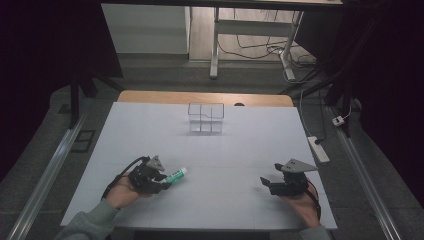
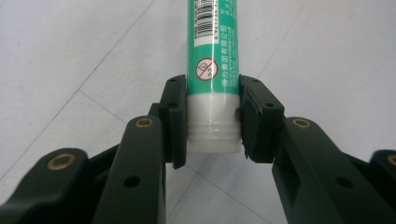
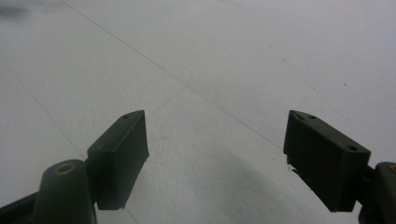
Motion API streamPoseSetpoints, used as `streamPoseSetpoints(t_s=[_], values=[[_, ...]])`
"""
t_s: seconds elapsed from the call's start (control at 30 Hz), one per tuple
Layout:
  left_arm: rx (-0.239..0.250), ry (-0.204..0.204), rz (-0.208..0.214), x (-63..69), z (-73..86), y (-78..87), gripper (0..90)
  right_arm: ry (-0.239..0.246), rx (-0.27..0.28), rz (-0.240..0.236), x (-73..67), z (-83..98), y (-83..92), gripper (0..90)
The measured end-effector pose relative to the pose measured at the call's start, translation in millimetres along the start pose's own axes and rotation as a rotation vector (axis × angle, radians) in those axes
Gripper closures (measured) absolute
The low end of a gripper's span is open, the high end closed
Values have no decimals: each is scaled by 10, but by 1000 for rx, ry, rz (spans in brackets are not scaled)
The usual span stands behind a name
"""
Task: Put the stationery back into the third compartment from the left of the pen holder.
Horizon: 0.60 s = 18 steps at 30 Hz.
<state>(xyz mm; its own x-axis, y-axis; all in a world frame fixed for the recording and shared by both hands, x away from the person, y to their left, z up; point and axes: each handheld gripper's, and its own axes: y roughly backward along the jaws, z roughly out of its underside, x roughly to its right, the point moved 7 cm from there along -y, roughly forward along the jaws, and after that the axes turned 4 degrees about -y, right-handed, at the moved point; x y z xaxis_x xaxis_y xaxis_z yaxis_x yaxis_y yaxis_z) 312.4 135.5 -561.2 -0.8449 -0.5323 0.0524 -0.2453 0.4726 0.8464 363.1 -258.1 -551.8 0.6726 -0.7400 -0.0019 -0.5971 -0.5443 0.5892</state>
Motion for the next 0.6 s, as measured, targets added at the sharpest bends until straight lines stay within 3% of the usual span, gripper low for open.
streamPoseSetpoints(t_s=[0.4, 0.6], values=[[101, -5, 57, -26, -77, 102, 644, -8, 18, -4, -5, -18, 14, 209], [124, -21, 59, -35, -128, 119, 644, -5, 22, -5, -18, -27, 12, 209]])
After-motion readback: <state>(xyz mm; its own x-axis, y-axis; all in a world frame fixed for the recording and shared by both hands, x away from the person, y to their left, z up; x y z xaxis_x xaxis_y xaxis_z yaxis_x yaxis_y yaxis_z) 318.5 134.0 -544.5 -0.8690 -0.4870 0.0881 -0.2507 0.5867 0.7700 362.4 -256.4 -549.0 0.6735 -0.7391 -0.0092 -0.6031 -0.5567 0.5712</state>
